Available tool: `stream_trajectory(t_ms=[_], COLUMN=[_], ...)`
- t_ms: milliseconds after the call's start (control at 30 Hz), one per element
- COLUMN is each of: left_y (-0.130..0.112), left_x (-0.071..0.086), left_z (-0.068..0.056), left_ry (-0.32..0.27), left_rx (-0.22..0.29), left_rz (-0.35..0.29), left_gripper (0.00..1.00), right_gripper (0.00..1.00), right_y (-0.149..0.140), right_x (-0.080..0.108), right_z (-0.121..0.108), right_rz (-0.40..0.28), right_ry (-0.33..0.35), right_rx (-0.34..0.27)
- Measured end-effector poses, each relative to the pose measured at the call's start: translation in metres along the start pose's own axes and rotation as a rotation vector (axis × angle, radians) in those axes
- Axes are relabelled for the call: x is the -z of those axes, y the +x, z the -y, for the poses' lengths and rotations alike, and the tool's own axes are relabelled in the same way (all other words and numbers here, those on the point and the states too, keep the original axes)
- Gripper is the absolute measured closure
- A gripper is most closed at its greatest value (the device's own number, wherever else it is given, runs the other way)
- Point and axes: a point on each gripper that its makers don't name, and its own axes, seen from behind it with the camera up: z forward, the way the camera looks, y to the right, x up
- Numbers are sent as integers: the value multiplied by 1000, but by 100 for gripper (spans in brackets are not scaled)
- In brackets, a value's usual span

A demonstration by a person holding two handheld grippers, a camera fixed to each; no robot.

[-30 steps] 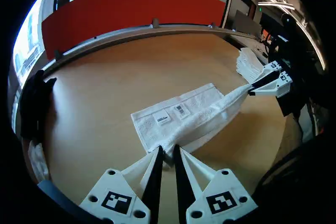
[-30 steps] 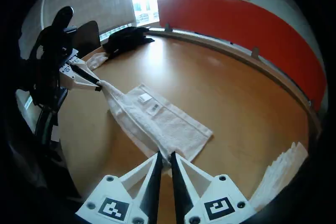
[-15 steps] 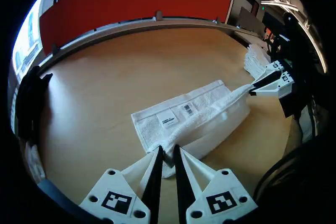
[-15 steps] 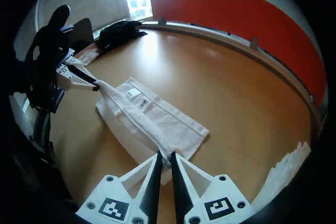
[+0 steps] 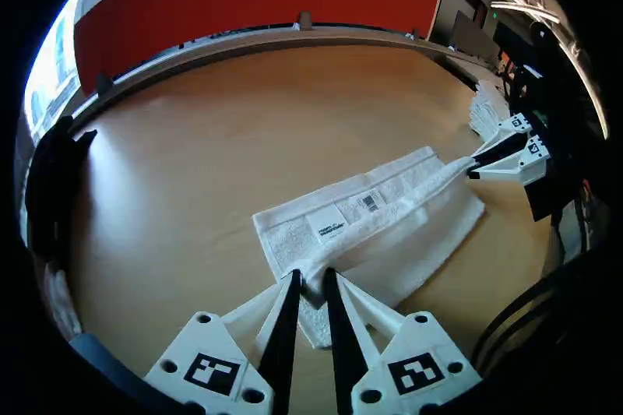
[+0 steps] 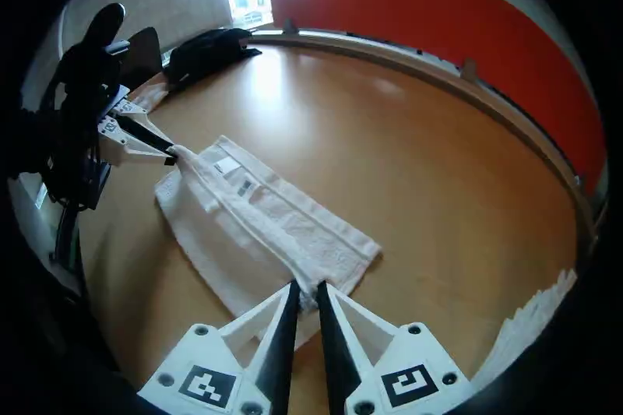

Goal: Fold towel

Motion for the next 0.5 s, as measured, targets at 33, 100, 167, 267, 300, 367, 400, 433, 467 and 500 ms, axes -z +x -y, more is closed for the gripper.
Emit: stream_trajectory(t_ms=[33,100,167,267,300,367,400,433,467,500], left_y=[1,2,3,5,5,6,6,7,7,8], left_x=[-2,-6,-10,-15,-16,-18,-19,-20,-21,-22], left_z=[2,5,9,13,14,16,17,18,19,21], left_ry=[4,14,25,38,41,49,54,59,64,67], left_rx=[-2,-8,-13,-26,-29,-37,-40,-42,-45,-46], left_rz=[1,4,8,9,9,10,10,11,11,10], left_gripper=[76,75,73,70,68,66,65,64,63,61], right_gripper=[79,76,74,73,71,66,63,58,54,49], right_y=[0,-1,-2,-3,-2,-1,0,0,1,2], right_x=[-1,-5,-7,-12,-13,-16,-17,-18,-19,-19], right_z=[-2,-4,-6,-10,-12,-16,-18,-20,-22,-24], right_rz=[3,11,20,26,26,25,24,24,23,23], right_ry=[-5,-13,-18,-31,-39,-56,-63,-70,-78,-86], right_rx=[0,-3,-8,-17,-19,-24,-26,-29,-31,-33])
